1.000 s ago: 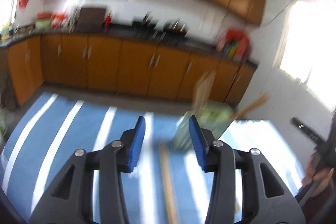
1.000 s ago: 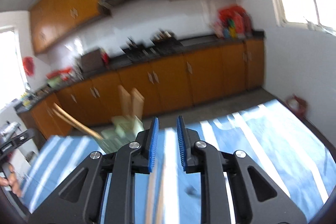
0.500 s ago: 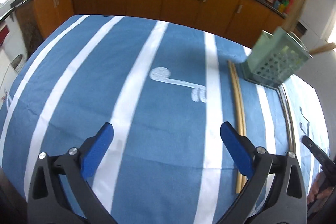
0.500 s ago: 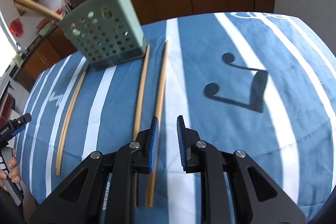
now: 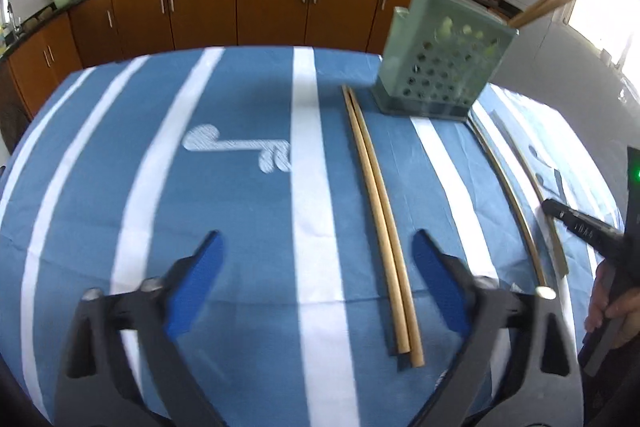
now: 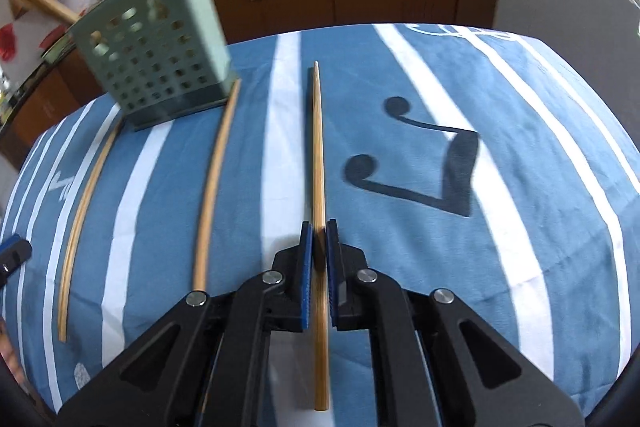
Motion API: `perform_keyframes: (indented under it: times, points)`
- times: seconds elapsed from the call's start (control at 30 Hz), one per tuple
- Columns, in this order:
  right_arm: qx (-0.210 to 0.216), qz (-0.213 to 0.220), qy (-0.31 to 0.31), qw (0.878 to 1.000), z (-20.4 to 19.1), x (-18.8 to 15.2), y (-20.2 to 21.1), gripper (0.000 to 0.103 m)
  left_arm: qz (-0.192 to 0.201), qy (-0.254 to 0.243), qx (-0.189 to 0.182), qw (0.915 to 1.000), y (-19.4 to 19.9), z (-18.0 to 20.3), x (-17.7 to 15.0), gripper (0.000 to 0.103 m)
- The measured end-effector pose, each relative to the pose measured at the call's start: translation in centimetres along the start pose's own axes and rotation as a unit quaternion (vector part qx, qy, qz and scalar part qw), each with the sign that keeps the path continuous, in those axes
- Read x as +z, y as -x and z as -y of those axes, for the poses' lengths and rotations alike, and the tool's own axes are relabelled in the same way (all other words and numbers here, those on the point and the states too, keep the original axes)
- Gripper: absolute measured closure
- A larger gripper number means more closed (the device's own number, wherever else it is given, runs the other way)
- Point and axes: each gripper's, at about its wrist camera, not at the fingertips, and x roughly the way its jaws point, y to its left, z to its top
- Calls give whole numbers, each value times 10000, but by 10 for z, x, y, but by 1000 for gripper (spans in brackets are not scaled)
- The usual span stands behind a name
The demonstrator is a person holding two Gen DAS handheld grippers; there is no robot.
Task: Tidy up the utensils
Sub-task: 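Close the right tool on another chopstick while the left tool grasps one too, then lift both held chopsticks up from the cloth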
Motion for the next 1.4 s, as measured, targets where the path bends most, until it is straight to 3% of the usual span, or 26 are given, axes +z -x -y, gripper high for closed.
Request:
perform_keyframes:
  times: [0.07,0.17,0.47,0.8,0.93,0.97,1.4]
  points:
    - [0,-1,-16,10000,5,1,0,96,-166,-61,-118,9998,-8,6,-3,46]
    - [-30,22,69,10000,4,0,-1,96,-309,-104,-230,9992,-17,11,-6,60]
    - [-29,61,119,9999,4,-2,1,95,-357,-276,-249,9987,-25,25,-6,73]
    - [-42,65,117,9999,2,-4,3,95,-291,-225,-42,9993,-31,32,-3,76]
    - [-7,99,146,9998,0,-6,4,95,-191,-158,132,9996,-35,33,0,90]
    - [-18,110,168,9998,-1,-6,4,95,-165,-120,172,9996,-36,31,1,95]
    - [-58,165,380,9991,-9,11,-10,95,-106,426,433,9981,-38,-34,17,95]
